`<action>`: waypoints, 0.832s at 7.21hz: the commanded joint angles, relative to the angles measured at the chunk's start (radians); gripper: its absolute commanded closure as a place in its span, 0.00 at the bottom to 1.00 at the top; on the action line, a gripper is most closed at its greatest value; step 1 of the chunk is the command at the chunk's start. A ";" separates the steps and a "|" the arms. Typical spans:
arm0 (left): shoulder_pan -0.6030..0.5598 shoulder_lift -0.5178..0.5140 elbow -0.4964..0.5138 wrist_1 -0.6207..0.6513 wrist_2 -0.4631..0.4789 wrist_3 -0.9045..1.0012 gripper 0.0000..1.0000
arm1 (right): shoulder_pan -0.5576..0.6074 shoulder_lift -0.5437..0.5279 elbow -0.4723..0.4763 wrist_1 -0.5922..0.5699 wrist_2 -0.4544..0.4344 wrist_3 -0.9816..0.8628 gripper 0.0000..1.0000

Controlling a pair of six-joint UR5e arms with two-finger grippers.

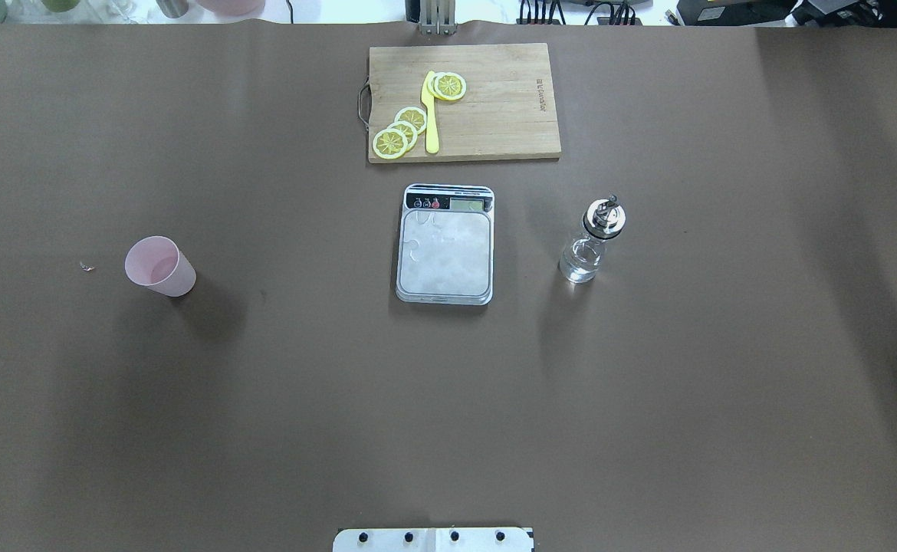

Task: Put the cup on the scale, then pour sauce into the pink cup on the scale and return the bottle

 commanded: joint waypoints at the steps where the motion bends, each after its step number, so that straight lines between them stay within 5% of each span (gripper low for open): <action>1: 0.000 0.002 0.002 0.002 0.002 -0.002 0.01 | 0.000 0.001 -0.001 0.001 -0.007 -0.002 0.00; 4: 0.040 -0.022 -0.007 -0.107 0.010 -0.050 0.01 | 0.000 0.001 -0.001 0.001 -0.008 0.000 0.00; 6: 0.211 -0.088 -0.034 -0.115 0.013 -0.330 0.00 | 0.000 0.006 0.001 0.001 -0.023 -0.002 0.00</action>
